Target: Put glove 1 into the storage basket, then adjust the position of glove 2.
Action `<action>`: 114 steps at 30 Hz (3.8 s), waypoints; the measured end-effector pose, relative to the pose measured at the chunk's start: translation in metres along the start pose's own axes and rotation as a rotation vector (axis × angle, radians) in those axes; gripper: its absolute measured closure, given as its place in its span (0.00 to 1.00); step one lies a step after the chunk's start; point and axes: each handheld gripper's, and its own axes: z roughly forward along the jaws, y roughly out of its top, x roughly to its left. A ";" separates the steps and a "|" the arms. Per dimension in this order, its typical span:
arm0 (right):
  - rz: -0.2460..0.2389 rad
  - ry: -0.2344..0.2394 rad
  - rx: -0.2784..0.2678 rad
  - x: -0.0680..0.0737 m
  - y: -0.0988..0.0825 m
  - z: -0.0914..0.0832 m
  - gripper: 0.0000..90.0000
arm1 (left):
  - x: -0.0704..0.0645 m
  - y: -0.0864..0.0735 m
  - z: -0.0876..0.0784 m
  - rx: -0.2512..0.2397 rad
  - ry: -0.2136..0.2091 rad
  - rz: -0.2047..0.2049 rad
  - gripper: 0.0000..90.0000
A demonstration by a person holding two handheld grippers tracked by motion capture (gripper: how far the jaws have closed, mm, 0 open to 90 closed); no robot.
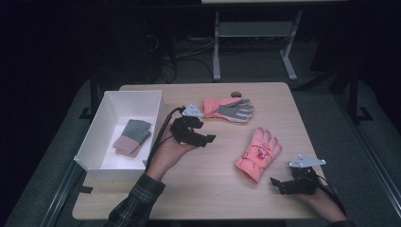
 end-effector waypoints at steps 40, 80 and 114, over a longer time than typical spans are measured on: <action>-0.001 0.004 -0.001 0.000 0.000 0.000 0.05 | 0.112 -0.017 0.124 0.057 0.183 -0.080 0.73; -0.004 0.005 0.001 0.000 0.000 0.000 0.05 | -0.012 -0.077 0.043 0.053 0.057 -0.076 0.95; -0.004 0.006 0.002 0.000 -0.001 -0.001 0.05 | 0.050 -0.033 0.084 0.217 0.074 -0.095 1.00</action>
